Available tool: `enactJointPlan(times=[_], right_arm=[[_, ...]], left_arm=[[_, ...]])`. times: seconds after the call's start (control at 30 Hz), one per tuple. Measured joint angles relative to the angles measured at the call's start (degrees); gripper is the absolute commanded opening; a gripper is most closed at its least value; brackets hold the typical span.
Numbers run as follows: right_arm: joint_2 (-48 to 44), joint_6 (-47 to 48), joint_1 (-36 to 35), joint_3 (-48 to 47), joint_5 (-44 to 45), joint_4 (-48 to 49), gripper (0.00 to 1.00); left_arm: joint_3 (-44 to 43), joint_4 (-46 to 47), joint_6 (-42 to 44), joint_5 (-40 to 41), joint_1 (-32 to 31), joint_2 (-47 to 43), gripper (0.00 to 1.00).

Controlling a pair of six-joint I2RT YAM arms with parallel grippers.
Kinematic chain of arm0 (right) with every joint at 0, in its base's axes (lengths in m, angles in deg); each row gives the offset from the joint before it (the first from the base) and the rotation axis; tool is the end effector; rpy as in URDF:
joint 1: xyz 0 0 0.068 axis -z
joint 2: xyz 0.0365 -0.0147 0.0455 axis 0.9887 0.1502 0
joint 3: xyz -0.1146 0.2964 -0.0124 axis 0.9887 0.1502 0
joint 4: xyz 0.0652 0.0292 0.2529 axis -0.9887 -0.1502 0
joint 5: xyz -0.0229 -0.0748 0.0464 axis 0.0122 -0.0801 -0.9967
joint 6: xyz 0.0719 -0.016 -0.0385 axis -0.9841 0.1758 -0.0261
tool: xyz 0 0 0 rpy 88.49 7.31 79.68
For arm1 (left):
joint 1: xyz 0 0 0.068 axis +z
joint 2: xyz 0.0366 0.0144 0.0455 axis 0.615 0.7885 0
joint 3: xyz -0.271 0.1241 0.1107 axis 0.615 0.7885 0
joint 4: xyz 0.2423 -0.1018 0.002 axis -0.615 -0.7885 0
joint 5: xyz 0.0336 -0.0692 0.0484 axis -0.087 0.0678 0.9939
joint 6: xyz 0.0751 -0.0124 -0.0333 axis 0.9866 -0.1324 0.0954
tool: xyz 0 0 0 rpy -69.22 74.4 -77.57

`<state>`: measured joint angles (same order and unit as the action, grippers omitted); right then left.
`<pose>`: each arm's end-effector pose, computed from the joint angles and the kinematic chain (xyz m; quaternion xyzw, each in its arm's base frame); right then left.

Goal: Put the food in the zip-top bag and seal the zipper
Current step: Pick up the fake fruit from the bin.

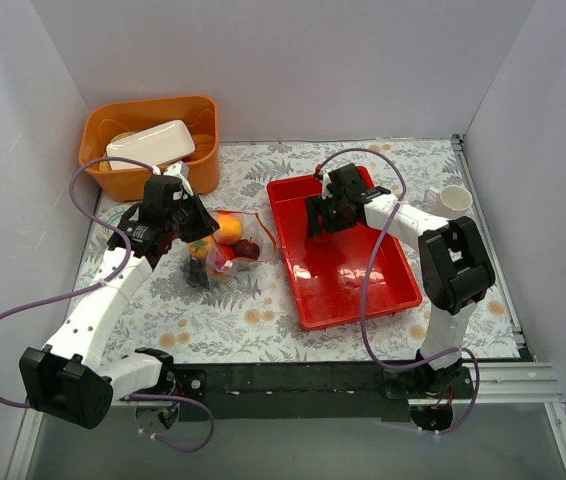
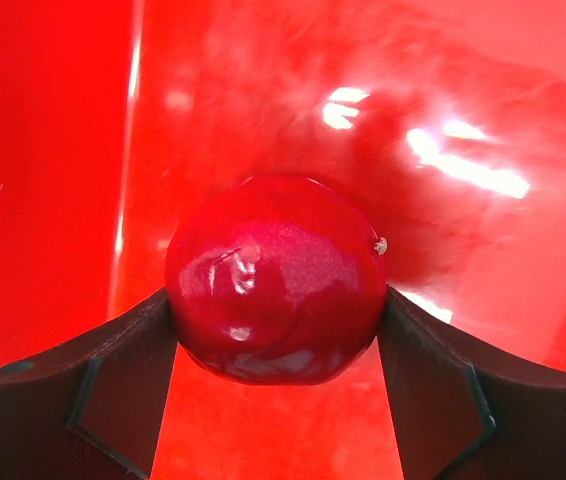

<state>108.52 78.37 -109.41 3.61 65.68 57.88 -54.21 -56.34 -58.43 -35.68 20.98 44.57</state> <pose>0.3877 0.2145 0.2226 -0.1737 0.9213 0.1515 0.3131 0.2392 -0.0805 0.3457 -0.3857 0.8207 -0.3199 0.2744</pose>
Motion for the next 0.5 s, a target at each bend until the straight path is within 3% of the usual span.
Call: enactJointPlan(times=[0.23,0.33,0.37,0.5], right_arm=[[0.00,1.92,-0.52,-0.02,-2.16,-2.32,0.81],[0.00,2.10,-0.52,-0.04,-2.40,-2.80,0.87],[0.00,2.08,-0.52,-0.04,-2.45,-2.89,0.93],[0.00,1.90,-0.59,-0.07,-2.84,-2.93,0.97]], left_arm=[[0.00,0.02,0.00,-0.04,0.00,0.00,0.00],[0.00,0.02,0.00,-0.04,-0.02,0.00,0.00],[0.00,0.02,0.00,-0.04,-0.02,0.00,0.00],[0.00,0.02,0.00,-0.04,-0.02,0.00,0.00]])
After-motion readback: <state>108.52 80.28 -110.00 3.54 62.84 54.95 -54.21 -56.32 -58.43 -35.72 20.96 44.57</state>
